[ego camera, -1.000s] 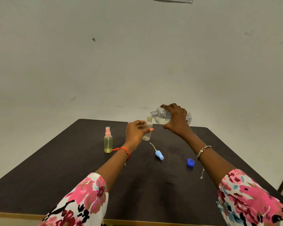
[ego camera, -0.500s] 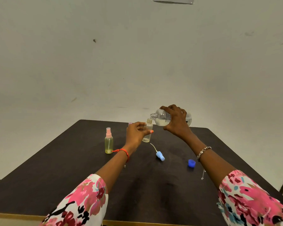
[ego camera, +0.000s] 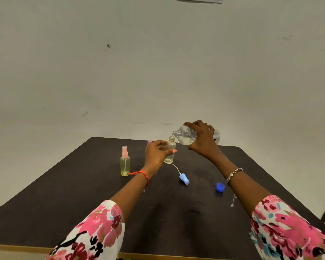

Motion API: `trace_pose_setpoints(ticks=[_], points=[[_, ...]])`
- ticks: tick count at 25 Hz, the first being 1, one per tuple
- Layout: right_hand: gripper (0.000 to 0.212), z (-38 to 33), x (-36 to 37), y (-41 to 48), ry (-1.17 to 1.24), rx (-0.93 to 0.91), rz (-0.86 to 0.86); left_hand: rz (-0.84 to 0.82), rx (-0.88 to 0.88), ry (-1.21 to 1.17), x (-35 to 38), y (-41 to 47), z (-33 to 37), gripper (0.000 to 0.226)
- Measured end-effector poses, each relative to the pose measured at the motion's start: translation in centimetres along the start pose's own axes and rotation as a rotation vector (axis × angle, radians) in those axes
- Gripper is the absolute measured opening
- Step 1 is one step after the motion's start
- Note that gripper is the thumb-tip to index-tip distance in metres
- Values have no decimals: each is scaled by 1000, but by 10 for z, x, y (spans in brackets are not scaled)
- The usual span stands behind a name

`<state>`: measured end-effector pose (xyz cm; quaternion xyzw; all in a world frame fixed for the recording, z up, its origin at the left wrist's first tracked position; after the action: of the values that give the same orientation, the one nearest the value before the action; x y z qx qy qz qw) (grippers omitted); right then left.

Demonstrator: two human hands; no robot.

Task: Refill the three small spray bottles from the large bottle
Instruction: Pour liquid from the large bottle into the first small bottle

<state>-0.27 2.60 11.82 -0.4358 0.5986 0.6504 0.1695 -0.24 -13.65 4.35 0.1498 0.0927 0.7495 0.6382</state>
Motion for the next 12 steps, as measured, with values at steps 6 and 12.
trace_pose_setpoints(ticks=[6,12], points=[[70,1,0,-1,7,-3,-2,1,-5,-9,1,1,-4,49],[69,1,0,-1,-1,-1,-3,0,-15,-3,2,2,-5,49]])
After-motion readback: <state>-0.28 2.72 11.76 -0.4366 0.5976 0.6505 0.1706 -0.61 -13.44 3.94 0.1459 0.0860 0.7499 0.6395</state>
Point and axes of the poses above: each hand's wrist, its own y-axis towards the middle knuckle, its own x-axis out of the palm, z = x × y, the point moved 8 cm from there along y, towards the middle knuckle, and after that the axes turned 12 degrees about -y, right-handed, at the moved point
